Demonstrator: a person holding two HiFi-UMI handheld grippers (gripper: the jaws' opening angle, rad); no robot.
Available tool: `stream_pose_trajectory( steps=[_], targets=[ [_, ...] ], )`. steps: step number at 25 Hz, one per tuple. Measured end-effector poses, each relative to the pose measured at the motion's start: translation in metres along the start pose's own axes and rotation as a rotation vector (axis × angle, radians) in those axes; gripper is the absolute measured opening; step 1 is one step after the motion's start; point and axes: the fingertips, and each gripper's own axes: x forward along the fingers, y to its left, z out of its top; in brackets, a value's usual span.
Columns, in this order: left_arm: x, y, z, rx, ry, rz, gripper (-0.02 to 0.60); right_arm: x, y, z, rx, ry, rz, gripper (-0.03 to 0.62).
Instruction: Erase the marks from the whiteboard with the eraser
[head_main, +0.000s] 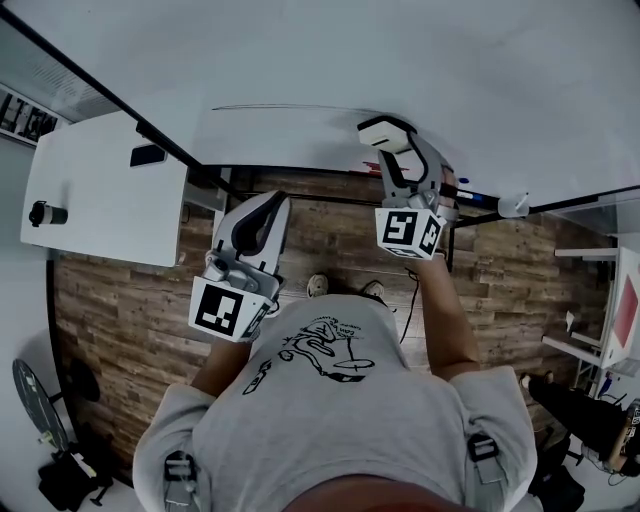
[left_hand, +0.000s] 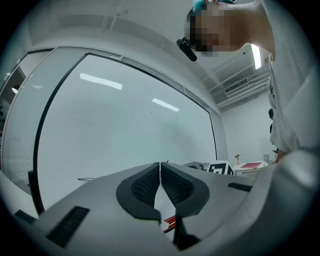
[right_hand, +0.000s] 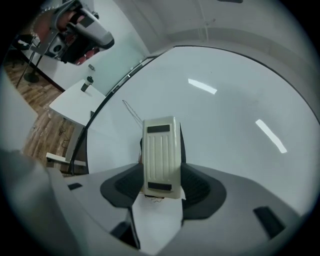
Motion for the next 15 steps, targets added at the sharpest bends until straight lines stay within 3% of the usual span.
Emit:
stream_pose_trajectory(
  steps=[9, 15],
  targets=[
    [0.002, 0.008, -0.003, 0.001, 0.014, 0.007, 0.026, -0.017, -0.088, 0.046, 0.004, -0.036, -0.095, 0.238],
    [0.003, 0.013, -0.007, -0.011, 0.021, 0.013, 0.026, 0.002, -0.092, 0.041, -0.003, 0.002, -0.098, 0.238]
  ],
)
